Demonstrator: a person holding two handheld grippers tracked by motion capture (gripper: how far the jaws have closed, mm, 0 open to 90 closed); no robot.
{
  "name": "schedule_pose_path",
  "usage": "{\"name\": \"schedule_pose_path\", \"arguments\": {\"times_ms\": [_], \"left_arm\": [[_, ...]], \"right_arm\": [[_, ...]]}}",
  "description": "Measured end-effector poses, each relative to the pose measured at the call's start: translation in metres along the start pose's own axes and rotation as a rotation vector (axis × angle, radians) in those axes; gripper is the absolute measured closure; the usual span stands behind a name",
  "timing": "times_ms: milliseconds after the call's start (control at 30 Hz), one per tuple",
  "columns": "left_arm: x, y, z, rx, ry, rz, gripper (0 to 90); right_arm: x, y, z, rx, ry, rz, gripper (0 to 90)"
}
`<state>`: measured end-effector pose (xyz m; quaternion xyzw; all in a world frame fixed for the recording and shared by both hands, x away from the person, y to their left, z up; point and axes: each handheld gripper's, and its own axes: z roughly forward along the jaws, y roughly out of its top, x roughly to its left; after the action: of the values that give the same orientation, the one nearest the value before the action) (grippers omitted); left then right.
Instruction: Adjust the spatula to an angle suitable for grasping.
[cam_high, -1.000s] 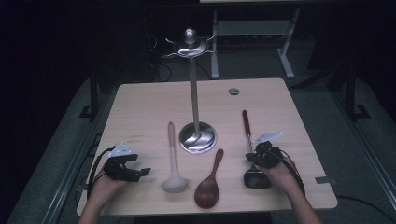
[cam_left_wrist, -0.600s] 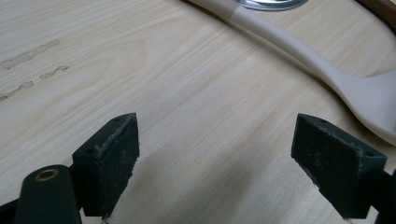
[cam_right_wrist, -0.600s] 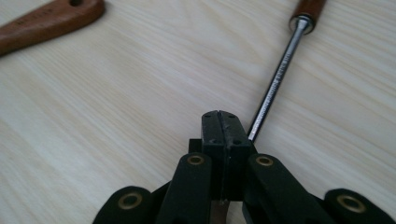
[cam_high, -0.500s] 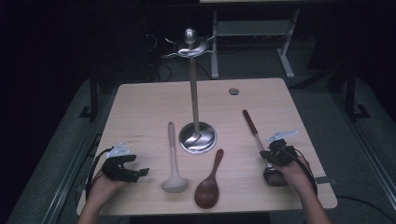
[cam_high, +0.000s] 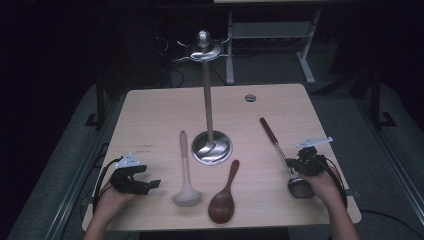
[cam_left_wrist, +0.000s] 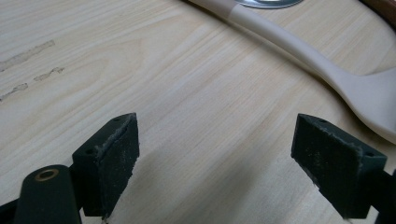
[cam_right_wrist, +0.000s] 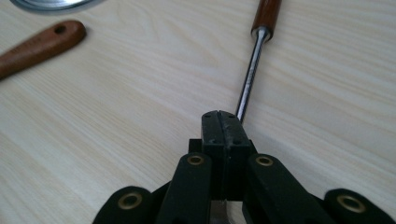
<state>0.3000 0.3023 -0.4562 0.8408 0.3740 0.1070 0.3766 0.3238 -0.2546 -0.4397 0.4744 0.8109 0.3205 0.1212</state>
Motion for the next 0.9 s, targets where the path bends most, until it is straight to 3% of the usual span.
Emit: {"name": "schedule_pose_path", "arguments": {"times_ms": [133,267,400,733,900], "left_arm": [[-0.004,0.0,0.002,-0.003,-0.005,-0.006,15.0],[-0.005,0.001,0.005,0.018,-0.025,0.02,15.0],[-0.007,0.006,0.006,0.001,-0.031,0.02,15.0],[-0.011,0.003,0.004,-0.001,-0.041,0.028,14.9],[-0.01,0.003,0.003,-0.013,-0.048,0.018,14.9]], "right_arm": [[0.0,0.002,-0.006,-0.027,0.015,0.005,90.0],[0.001,0.004,-0.007,-0.029,0.023,-0.004,90.0],[0.001,0.007,-0.009,-0.037,0.023,0.018,89.9],[0.002,0.029,-0.006,-0.036,0.015,0.024,64.1],[0.002,0.04,0.0,-0.024,-0.017,0.034,52.7]]}}
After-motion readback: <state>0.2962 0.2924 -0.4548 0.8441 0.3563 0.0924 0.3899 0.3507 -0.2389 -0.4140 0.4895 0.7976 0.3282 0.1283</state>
